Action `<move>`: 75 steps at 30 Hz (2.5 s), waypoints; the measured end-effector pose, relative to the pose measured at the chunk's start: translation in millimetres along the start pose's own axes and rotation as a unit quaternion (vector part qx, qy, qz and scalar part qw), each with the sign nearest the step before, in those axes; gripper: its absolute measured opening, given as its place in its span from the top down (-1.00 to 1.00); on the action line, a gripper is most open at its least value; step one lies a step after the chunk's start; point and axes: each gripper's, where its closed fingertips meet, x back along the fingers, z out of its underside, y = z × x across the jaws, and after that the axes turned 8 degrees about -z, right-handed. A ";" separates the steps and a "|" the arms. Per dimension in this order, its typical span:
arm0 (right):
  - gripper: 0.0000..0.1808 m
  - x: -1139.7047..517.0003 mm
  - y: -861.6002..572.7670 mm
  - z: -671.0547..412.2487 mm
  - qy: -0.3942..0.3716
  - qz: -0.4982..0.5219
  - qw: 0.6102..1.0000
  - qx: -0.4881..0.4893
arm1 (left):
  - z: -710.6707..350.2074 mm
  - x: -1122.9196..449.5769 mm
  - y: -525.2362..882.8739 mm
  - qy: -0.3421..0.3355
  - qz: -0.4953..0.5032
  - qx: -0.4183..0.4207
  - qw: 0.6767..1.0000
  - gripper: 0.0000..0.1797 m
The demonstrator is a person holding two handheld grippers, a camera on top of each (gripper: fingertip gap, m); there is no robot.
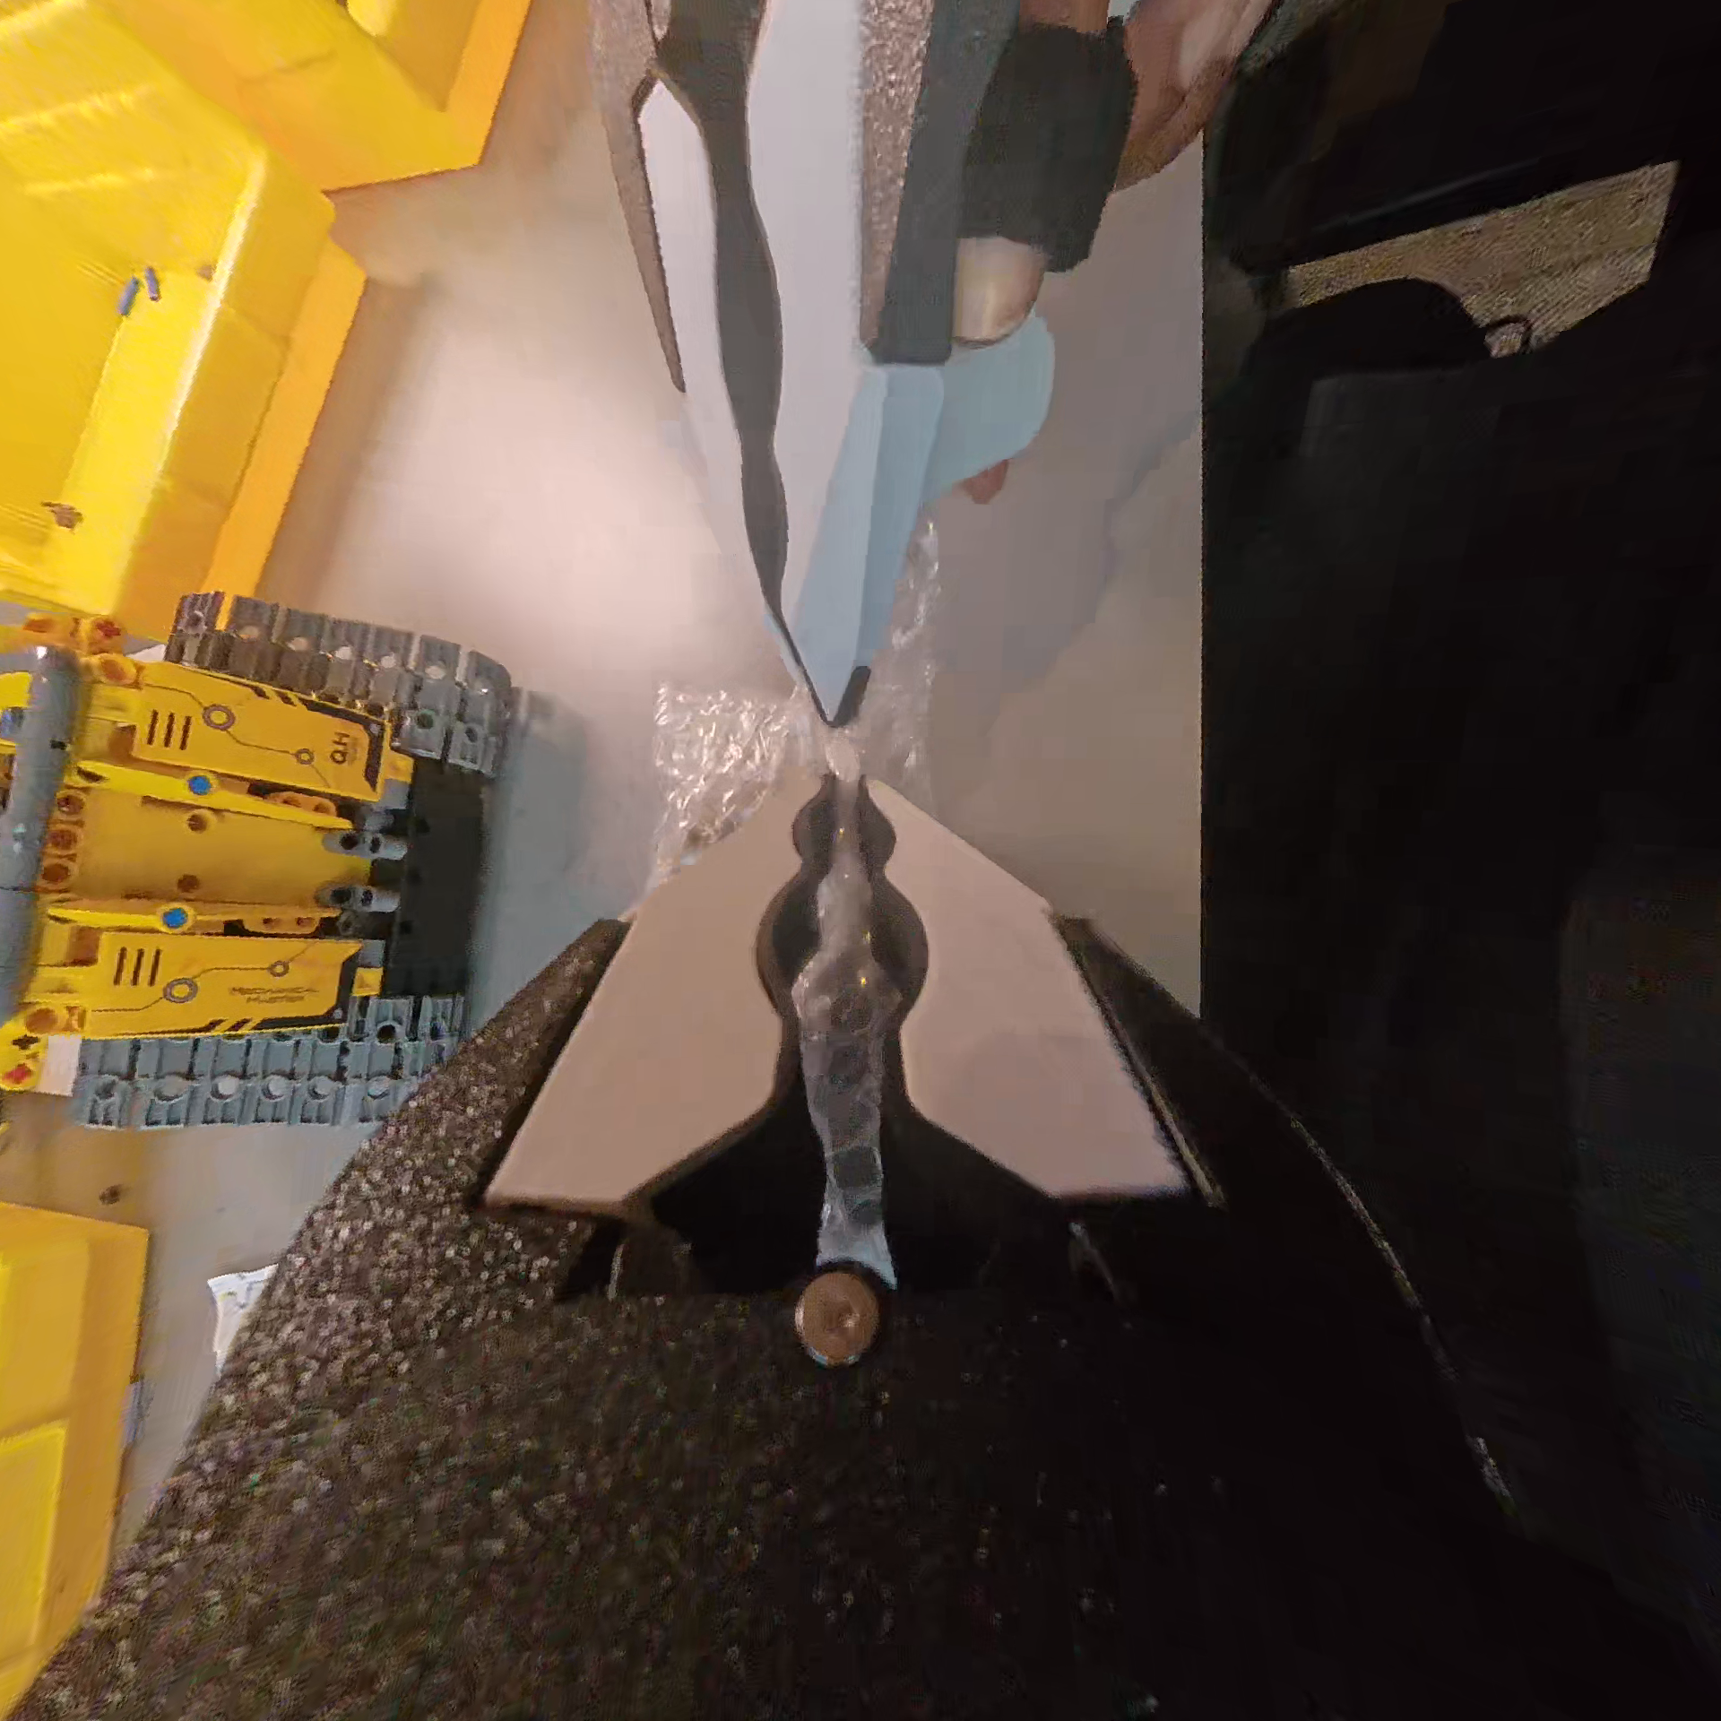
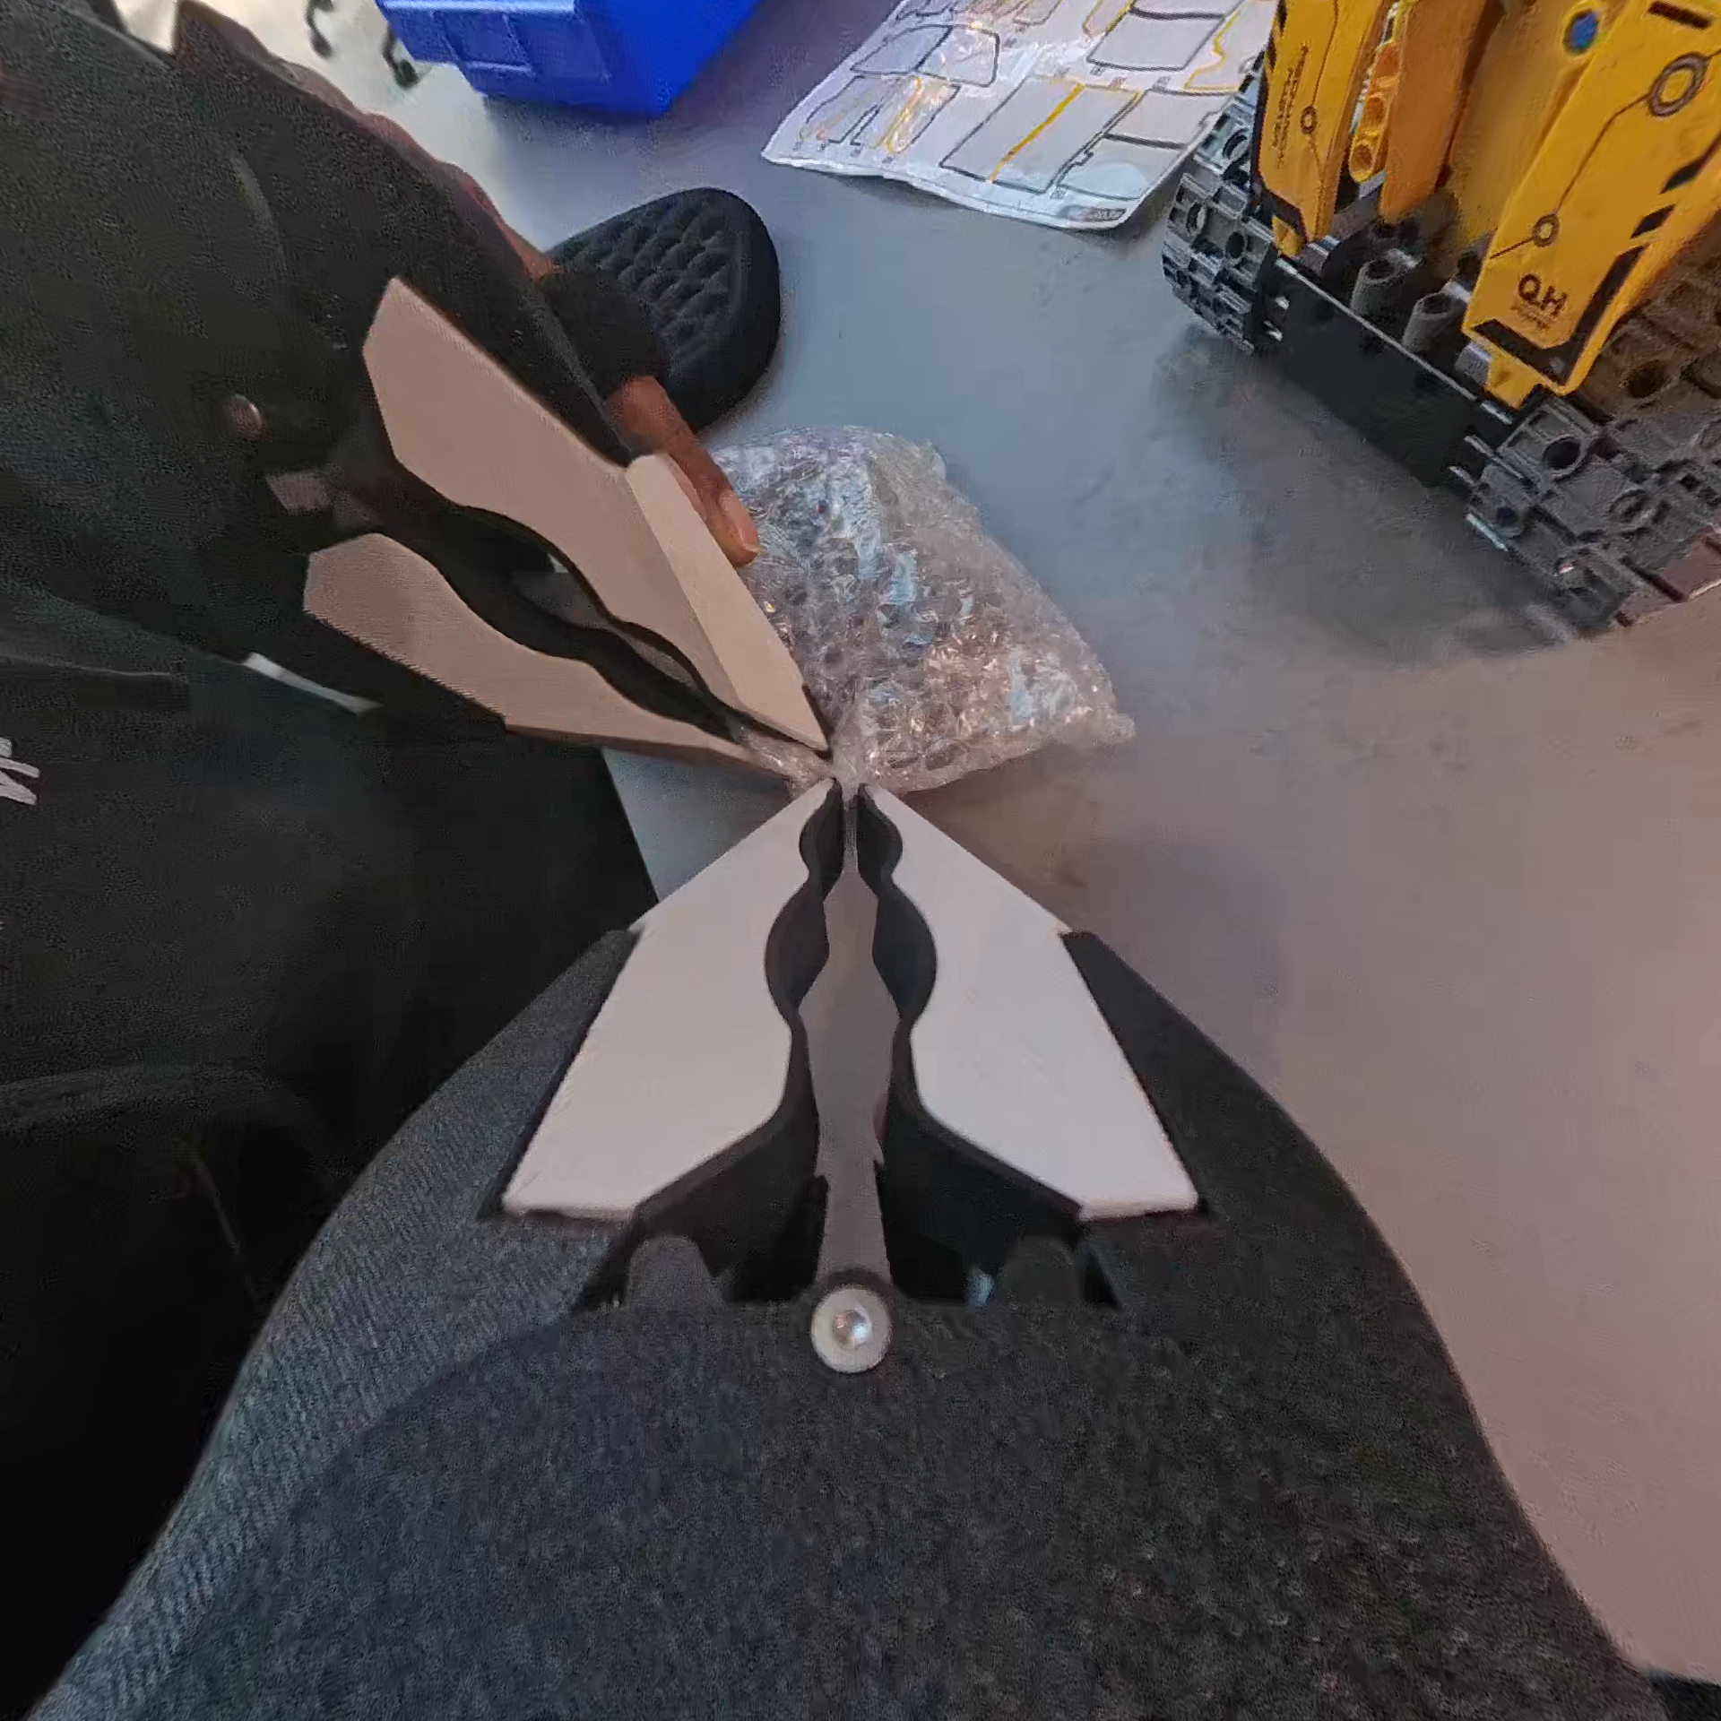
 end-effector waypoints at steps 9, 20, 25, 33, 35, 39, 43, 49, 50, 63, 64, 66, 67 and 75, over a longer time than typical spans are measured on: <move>1.00 27.7 17.9 -10.0 -0.109 -0.147 0.979 -0.086 | -10.4 36.5 8.7 -0.118 -0.002 0.084 0.989 1.00; 1.00 39.0 28.7 6.4 -0.140 -0.187 0.968 -0.092 | -1.5 53.0 -4.5 -0.182 -0.004 0.151 0.972 0.99; 0.98 26.1 16.3 15.5 -0.099 -0.139 0.984 -0.054 | 3.5 34.3 -22.4 -0.136 0.038 0.149 0.979 0.99; 0.73 86.4 -3.8 -13.0 -0.133 -0.030 0.990 -0.015 | -23.3 43.6 -30.5 -0.180 0.120 0.189 0.958 0.70; 0.72 66.7 14.5 -3.9 -0.090 -0.018 0.996 -0.007 | -40.6 60.5 -23.5 -0.221 0.160 0.222 0.936 0.54; 0.70 36.2 15.7 15.2 -0.024 0.059 0.998 0.028 | -38.0 69.7 5.4 -0.208 0.151 0.238 0.937 0.55; 0.71 19.9 16.9 12.1 -0.013 0.077 0.997 0.028 | -20.2 45.1 8.8 -0.095 0.131 0.193 0.968 0.62; 0.80 3.9 9.6 24.0 0.023 0.107 0.993 0.039 | -18.9 3.9 -16.6 -0.004 0.098 0.076 0.992 0.58; 0.85 3.5 7.6 25.2 0.026 0.112 0.992 0.045 | -14.8 -2.8 -18.9 0.014 0.089 0.054 0.994 0.57; 1.00 23.2 -8.7 13.7 -0.039 0.093 0.993 0.058 | -1.6 -16.5 0.8 0.017 0.055 0.040 0.998 1.00; 1.00 22.9 -8.3 14.5 -0.042 0.089 0.993 0.059 | -1.8 -15.1 0.6 0.011 0.058 0.048 0.997 1.00; 1.00 23.1 -8.6 16.4 -0.053 0.072 0.995 0.049 | -2.5 -11.9 0.9 -0.005 0.069 0.079 0.994 1.00; 1.00 23.7 -7.9 16.6 -0.059 0.063 0.995 0.045 | -3.3 -9.9 1.6 -0.015 0.077 0.097 0.992 1.00; 1.00 31.5 -9.9 22.7 -0.079 0.037 0.996 0.027 | 4.6 6.0 16.0 -0.054 0.087 0.191 0.976 1.00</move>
